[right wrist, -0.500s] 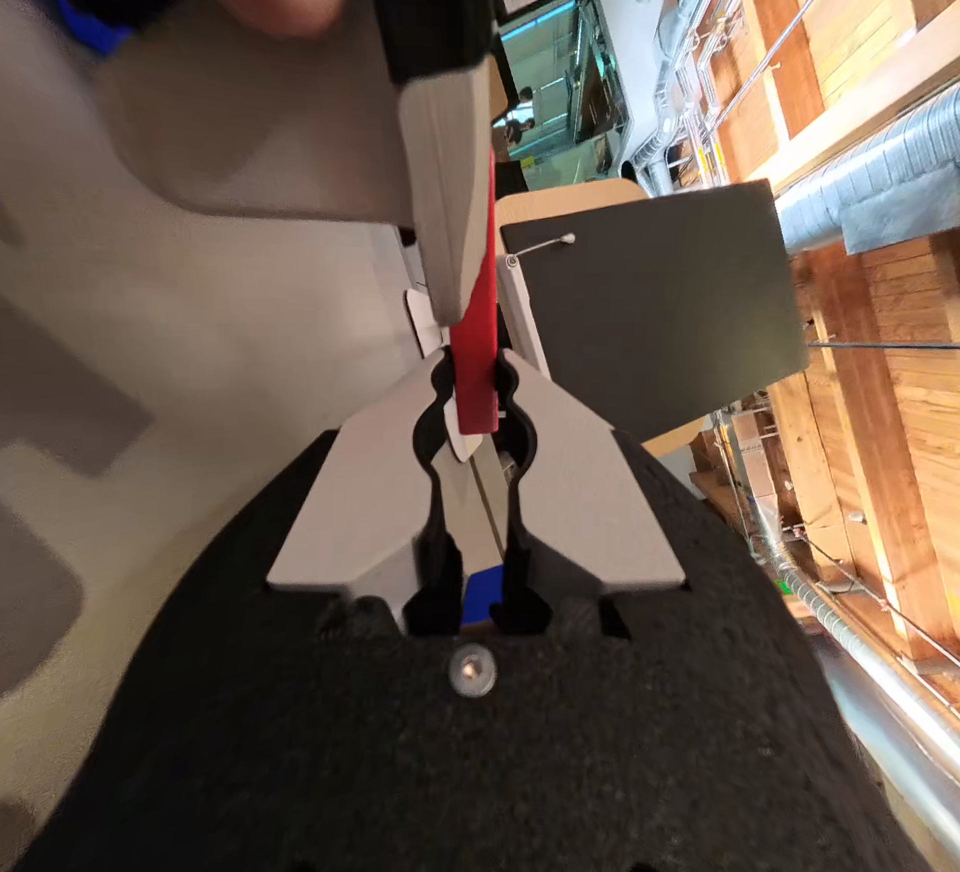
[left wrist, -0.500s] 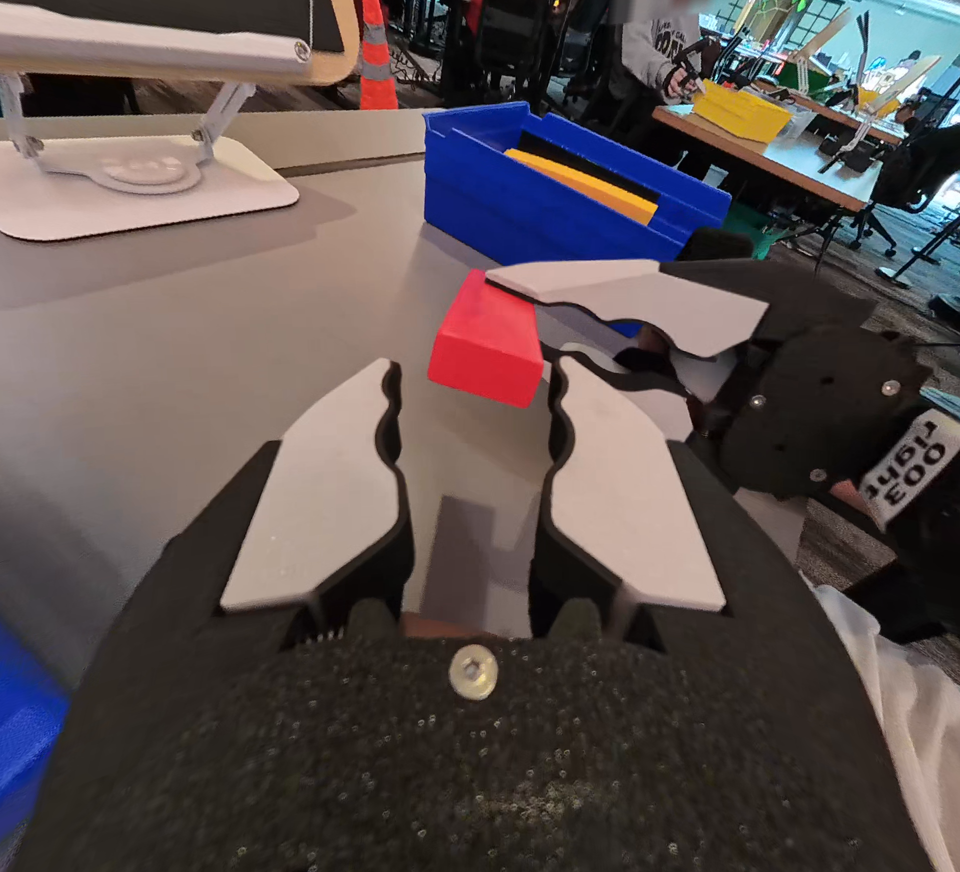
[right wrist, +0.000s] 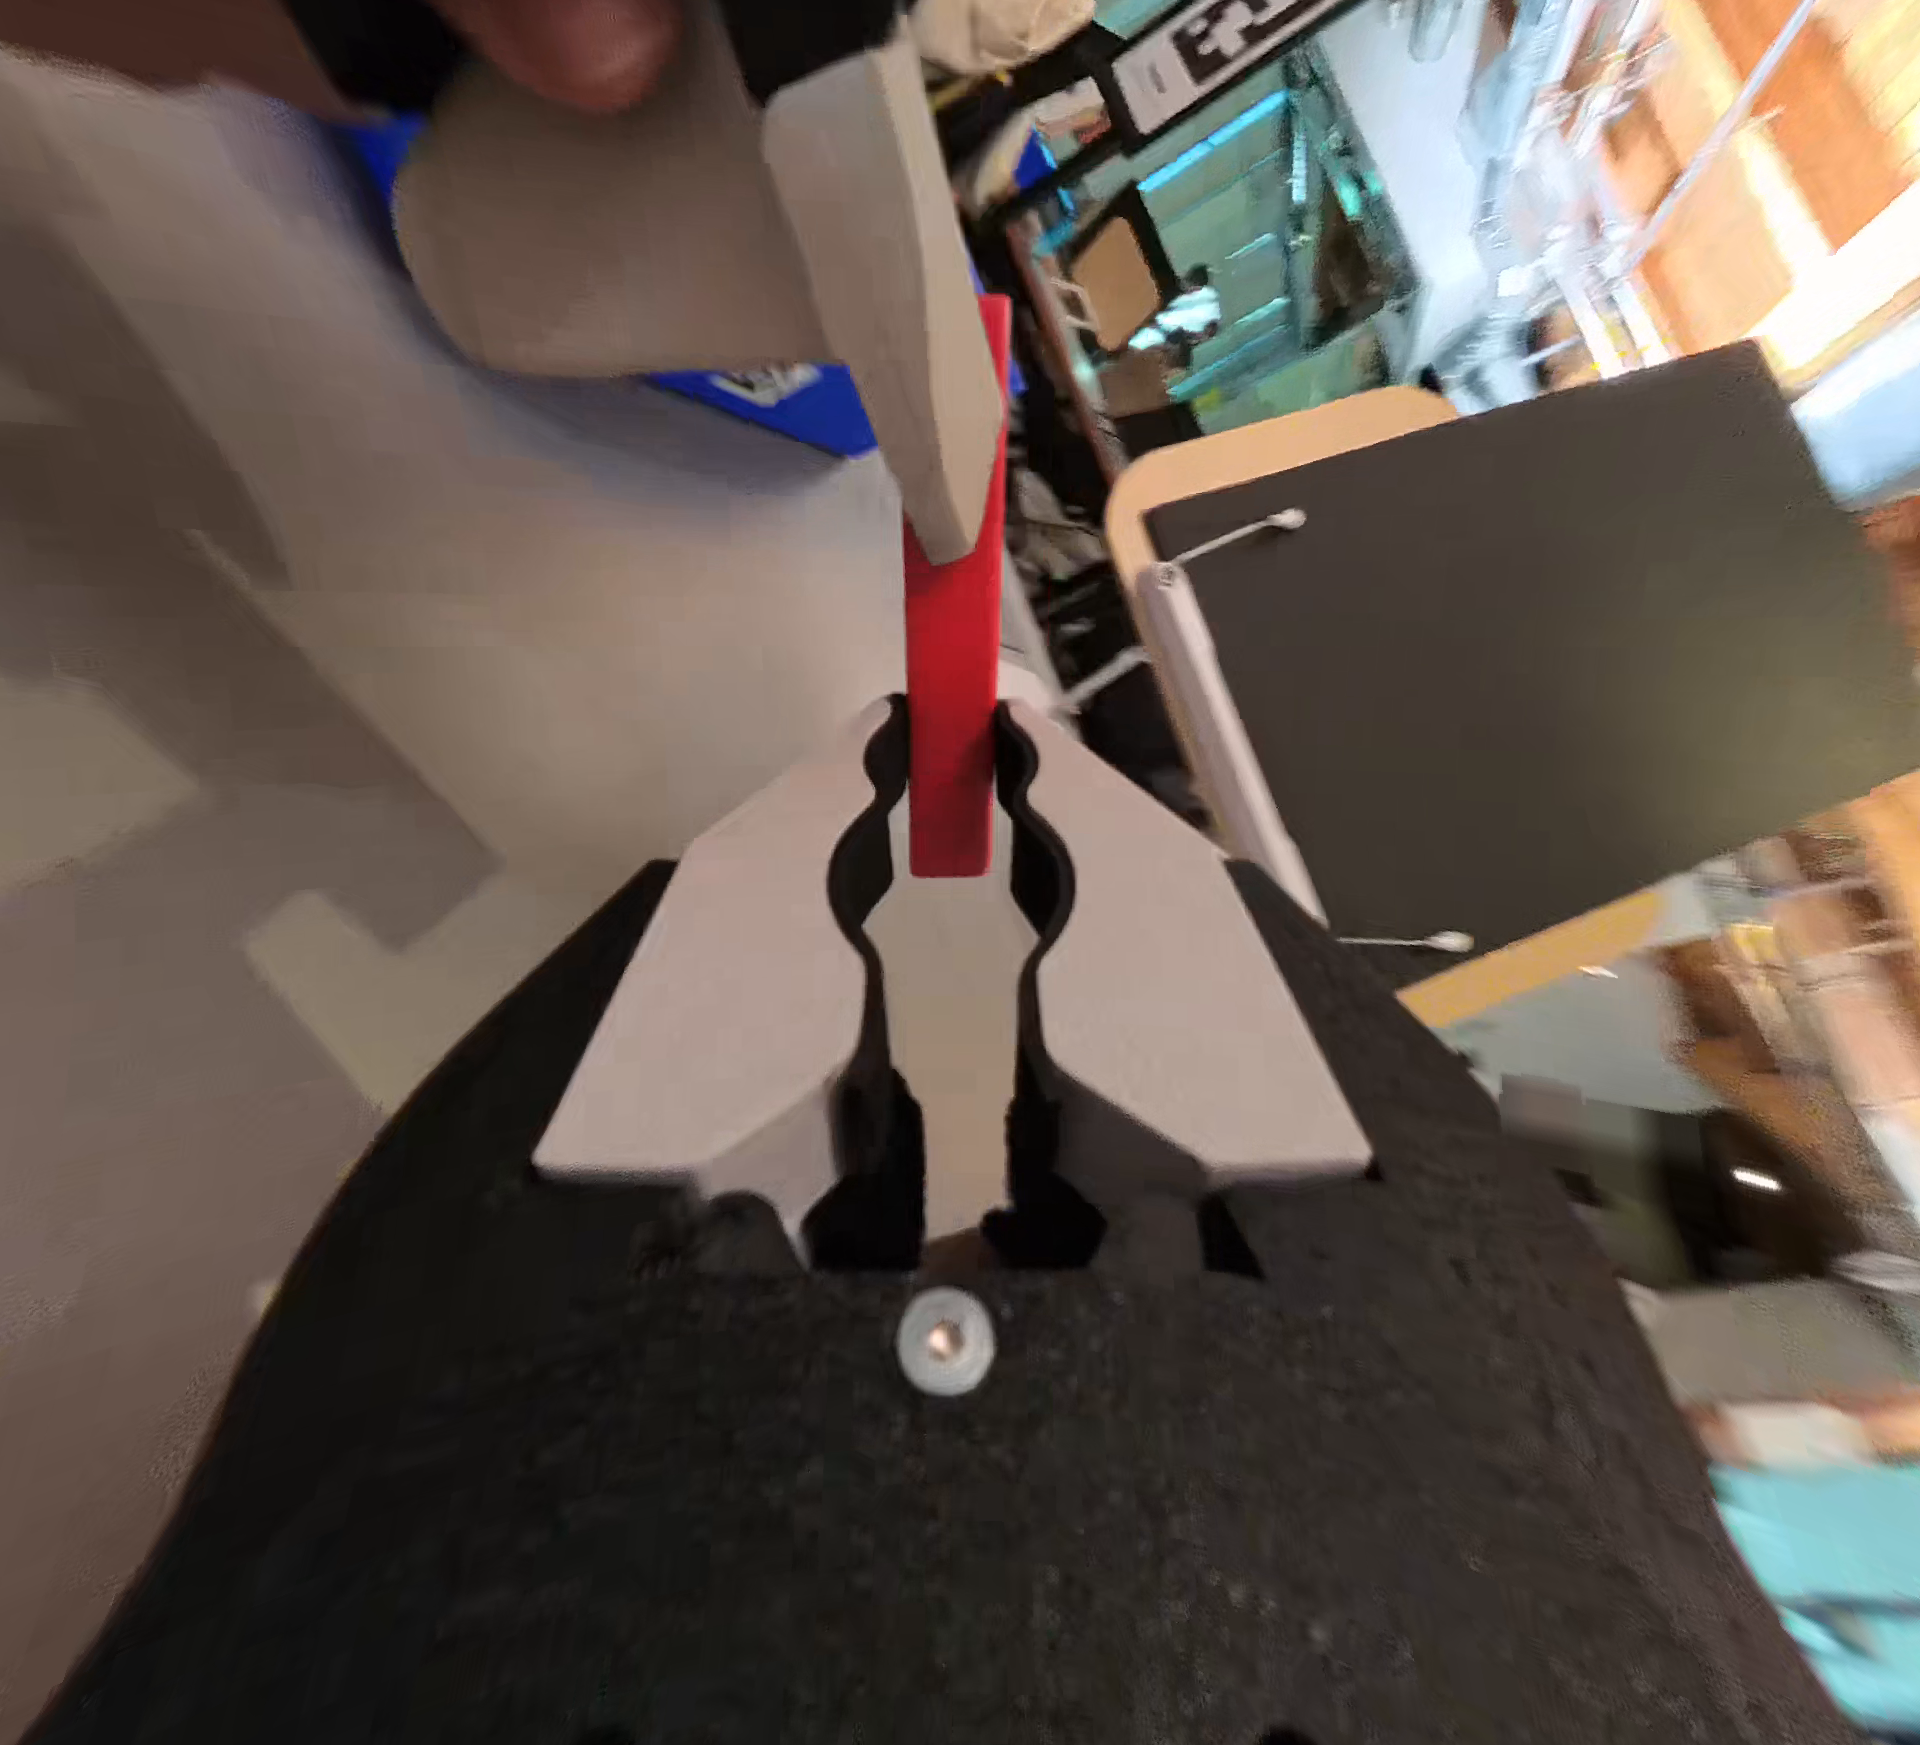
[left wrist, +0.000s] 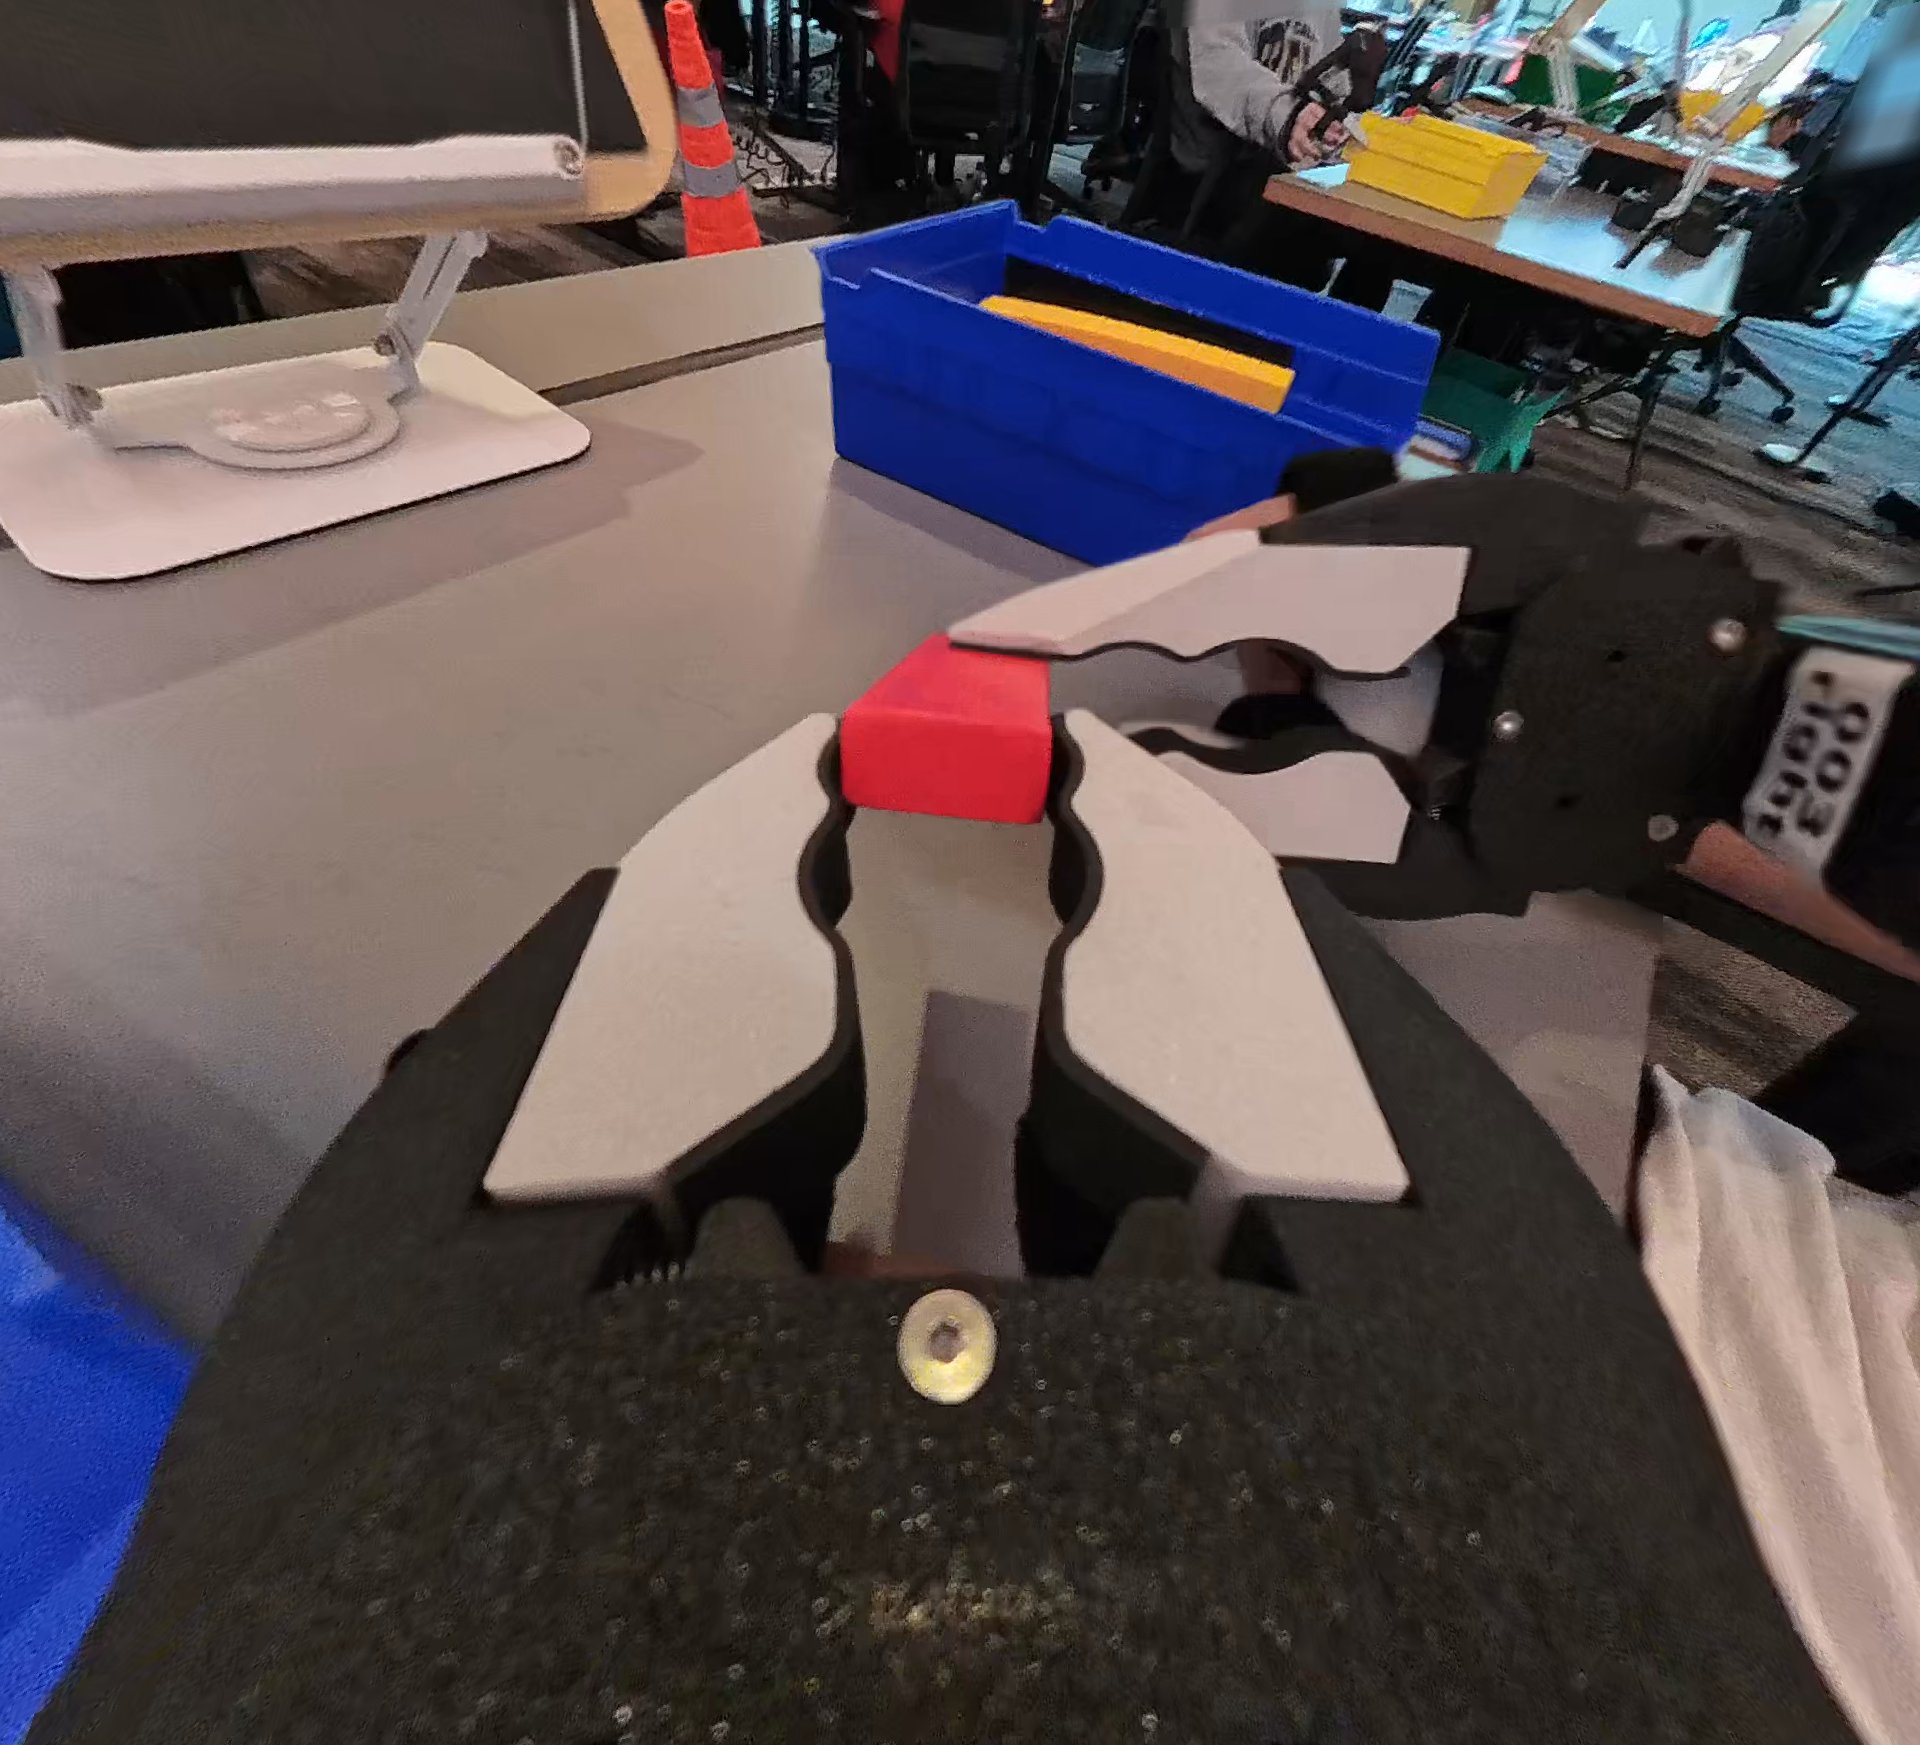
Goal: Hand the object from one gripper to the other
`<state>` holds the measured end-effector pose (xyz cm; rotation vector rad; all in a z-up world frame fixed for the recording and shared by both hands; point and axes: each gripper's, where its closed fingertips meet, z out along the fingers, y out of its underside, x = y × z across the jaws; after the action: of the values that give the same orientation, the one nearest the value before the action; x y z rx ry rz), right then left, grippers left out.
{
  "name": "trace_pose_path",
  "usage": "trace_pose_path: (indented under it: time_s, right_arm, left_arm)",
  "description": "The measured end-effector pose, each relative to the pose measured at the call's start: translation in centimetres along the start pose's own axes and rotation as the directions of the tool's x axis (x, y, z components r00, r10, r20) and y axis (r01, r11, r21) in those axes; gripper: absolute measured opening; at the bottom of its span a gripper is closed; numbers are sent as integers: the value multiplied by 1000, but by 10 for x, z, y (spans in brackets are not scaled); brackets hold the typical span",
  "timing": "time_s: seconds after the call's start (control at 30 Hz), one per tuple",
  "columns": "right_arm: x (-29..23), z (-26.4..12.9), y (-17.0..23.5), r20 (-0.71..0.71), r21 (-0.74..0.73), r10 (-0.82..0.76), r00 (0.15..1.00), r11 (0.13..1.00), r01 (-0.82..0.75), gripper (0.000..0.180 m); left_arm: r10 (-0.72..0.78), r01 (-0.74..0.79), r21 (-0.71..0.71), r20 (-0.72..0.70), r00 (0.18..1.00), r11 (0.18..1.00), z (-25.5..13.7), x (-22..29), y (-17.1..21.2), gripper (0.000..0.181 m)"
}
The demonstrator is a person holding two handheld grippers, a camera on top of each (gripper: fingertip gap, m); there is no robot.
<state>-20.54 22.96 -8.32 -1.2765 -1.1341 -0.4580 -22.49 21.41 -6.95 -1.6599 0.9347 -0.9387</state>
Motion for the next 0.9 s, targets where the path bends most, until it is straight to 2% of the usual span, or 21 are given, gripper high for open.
trace_pose_path:
  time_s: [0.03, 0.1, 0.17, 0.2, 0.27, 0.33, 0.4, 0.47, 0.63, 0.67, 0.77, 0.9]
  right_arm:
    - [-2, -3, -4, 42, 30, 57, 997, 998, -58, 19]
    - [-3, -9, -12, 154, 67, 242, 958, 965, -254, 46]
    - [0, -15, -18, 295, 77, 468, 833, 858, -508, 66]
    - [1, -18, -20, 374, 70, 563, 737, 775, -628, 66]
    - [3, -23, -23, 527, 5, 705, 474, 555, -832, 67]
    - [7, -26, -23, 620, -84, 753, 220, 342, -936, 67]
    - [11, -31, -31, 680, -122, 728, 86, 228, -966, 68]
    - [16, -35, -41, 713, -118, 701, 33, 166, -979, 68]
    - [30, -44, -57, 767, -115, 637, -77, 17, -993, 65]
    - [31, -45, -57, 771, -110, 632, -78, 11, -994, 61]
    - [31, -49, -56, 782, -79, 623, -29, 54, -995, 34]
    - [29, -48, -52, 782, -98, 622, -28, 79, -992, 33]
  left_arm:
    - [-11, 11, 15, -17, 1000, 1000, -2, 0, -3, 34]
    - [-40, 42, 68, -30, 999, 997, -10, -8, -13, 34]
    - [-118, 129, 133, -93, 989, 983, -21, -14, -25, 34]
    - [-165, 183, 171, -119, 979, 968, -27, -20, -31, 34]
    - [-243, 292, 225, -220, 945, 930, -37, -22, -41, 34]
    - [-307, 400, 239, -346, 886, 885, -44, -17, -47, 34]
    - [-339, 478, 237, -453, 824, 846, -48, -8, -51, 34]
    - [-336, 495, 222, -503, 796, 840, -46, 2, -52, 34]
    - [-282, 427, 169, -533, 798, 889, -32, 33, -45, 34]
    - [-283, 425, 163, -534, 797, 890, -30, 36, -44, 34]
    - [-296, 428, 149, -522, 799, 892, -24, 37, -39, 34]
    - [-315, 431, 111, -525, 791, 895, -21, 37, -33, 34]
